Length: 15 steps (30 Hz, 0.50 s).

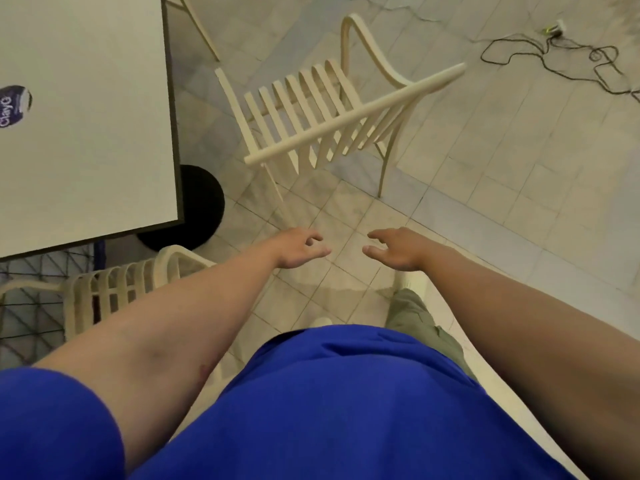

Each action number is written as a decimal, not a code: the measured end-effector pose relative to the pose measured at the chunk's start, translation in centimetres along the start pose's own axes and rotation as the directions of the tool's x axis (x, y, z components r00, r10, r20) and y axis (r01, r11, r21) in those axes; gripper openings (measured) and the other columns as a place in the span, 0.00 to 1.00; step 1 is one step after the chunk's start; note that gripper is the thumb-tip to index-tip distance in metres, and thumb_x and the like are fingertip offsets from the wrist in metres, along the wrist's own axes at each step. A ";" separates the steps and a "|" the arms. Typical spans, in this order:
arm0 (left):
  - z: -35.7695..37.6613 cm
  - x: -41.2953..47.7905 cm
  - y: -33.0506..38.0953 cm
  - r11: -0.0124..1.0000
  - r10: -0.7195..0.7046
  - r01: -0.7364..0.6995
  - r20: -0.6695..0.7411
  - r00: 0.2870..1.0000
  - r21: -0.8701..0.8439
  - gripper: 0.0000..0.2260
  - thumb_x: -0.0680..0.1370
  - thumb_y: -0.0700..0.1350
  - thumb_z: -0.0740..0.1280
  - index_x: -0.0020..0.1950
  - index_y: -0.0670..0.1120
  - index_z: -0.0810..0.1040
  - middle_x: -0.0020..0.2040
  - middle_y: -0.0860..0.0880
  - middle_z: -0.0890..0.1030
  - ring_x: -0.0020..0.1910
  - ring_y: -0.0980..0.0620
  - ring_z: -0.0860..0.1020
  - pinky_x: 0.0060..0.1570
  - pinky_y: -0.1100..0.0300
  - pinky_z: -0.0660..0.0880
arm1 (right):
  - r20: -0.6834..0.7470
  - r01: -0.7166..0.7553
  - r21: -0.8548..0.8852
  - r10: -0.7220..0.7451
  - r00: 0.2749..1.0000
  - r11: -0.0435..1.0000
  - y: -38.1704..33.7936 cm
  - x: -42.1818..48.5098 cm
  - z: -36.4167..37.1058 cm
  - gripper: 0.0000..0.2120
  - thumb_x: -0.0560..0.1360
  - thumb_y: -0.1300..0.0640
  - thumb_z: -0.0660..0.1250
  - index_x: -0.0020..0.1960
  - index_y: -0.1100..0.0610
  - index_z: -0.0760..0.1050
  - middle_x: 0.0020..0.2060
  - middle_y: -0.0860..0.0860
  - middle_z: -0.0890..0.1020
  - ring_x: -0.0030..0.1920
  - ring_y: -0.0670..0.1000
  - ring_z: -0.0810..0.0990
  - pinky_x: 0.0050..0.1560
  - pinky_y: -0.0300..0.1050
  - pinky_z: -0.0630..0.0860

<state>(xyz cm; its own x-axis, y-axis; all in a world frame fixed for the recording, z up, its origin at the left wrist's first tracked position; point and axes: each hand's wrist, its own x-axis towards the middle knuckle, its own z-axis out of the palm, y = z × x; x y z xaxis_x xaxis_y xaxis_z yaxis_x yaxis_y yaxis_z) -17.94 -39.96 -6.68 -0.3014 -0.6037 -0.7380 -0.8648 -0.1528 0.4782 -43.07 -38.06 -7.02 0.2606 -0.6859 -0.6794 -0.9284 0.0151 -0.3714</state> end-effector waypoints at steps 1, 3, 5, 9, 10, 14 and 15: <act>-0.3 0.9 0.7 1.000 -0.018 0.018 -0.005 1.000 -0.013 0.31 0.77 0.65 0.65 0.75 0.49 0.69 0.71 0.46 0.74 0.68 0.47 0.73 0.68 0.49 0.69 | 0.009 0.018 -0.017 -0.018 1.000 1.000 0.9 0.8 -1.3 0.33 0.79 0.35 0.54 0.78 0.52 0.61 0.75 0.53 0.68 0.74 0.56 0.66 0.72 0.53 0.63; -0.7 2.4 2.3 0.997 -0.060 0.059 -0.029 0.998 -0.045 0.31 0.77 0.64 0.65 0.74 0.49 0.70 0.71 0.45 0.74 0.68 0.47 0.73 0.68 0.51 0.69 | 0.049 0.055 -0.048 -0.053 0.997 0.997 2.7 2.3 -4.0 0.33 0.80 0.36 0.54 0.78 0.53 0.61 0.75 0.53 0.67 0.74 0.56 0.66 0.71 0.52 0.62; -1.0 4.1 4.2 0.992 -0.089 0.082 -0.068 0.994 -0.098 0.30 0.77 0.64 0.65 0.74 0.48 0.70 0.70 0.45 0.75 0.67 0.47 0.74 0.68 0.52 0.69 | 0.081 0.097 -0.078 -0.091 0.993 0.992 4.6 3.7 -6.9 0.32 0.80 0.36 0.55 0.78 0.53 0.60 0.75 0.54 0.67 0.74 0.56 0.65 0.71 0.51 0.61; -2.0 6.9 9.0 0.961 -0.152 0.109 -0.153 0.977 -0.256 0.29 0.77 0.63 0.66 0.73 0.49 0.72 0.69 0.45 0.76 0.66 0.47 0.75 0.68 0.48 0.70 | 0.131 0.173 -0.169 -0.152 0.980 0.970 7.5 5.9 -12.9 0.31 0.80 0.37 0.55 0.78 0.53 0.61 0.75 0.55 0.68 0.73 0.56 0.66 0.70 0.51 0.63; -2.5 7.3 10.1 0.955 -0.161 0.106 -0.183 0.970 -0.277 0.28 0.77 0.62 0.66 0.73 0.49 0.72 0.69 0.45 0.76 0.66 0.47 0.75 0.68 0.48 0.70 | 0.134 0.197 -0.193 -0.173 0.976 0.961 7.9 6.5 -14.2 0.31 0.80 0.37 0.56 0.78 0.53 0.62 0.74 0.55 0.68 0.73 0.56 0.67 0.70 0.51 0.63; -5.1 8.2 12.8 0.950 -0.164 0.053 -0.343 0.925 -0.309 0.23 0.80 0.56 0.66 0.71 0.48 0.73 0.66 0.46 0.77 0.64 0.46 0.76 0.65 0.48 0.72 | 0.081 0.283 -0.265 -0.271 0.959 0.922 8.0 8.9 -19.4 0.29 0.80 0.38 0.57 0.76 0.53 0.65 0.70 0.55 0.74 0.70 0.57 0.70 0.69 0.55 0.67; -5.8 8.3 13.0 0.954 -0.162 0.042 -0.393 0.905 -0.297 0.21 0.80 0.55 0.66 0.71 0.48 0.73 0.65 0.46 0.78 0.63 0.47 0.76 0.65 0.48 0.73 | 0.048 0.307 -0.272 -0.305 0.951 0.912 7.6 9.4 -20.5 0.28 0.80 0.39 0.58 0.75 0.52 0.66 0.68 0.55 0.75 0.68 0.57 0.72 0.68 0.56 0.69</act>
<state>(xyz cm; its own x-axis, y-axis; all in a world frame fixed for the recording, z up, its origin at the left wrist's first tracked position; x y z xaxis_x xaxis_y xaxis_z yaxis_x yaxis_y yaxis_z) -29.31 -51.54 -3.83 0.0255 -0.8292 -0.5584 -0.7182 -0.4037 0.5667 -53.10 -59.31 -3.29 0.5440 -0.6218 -0.5634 -0.8390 -0.3941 -0.3752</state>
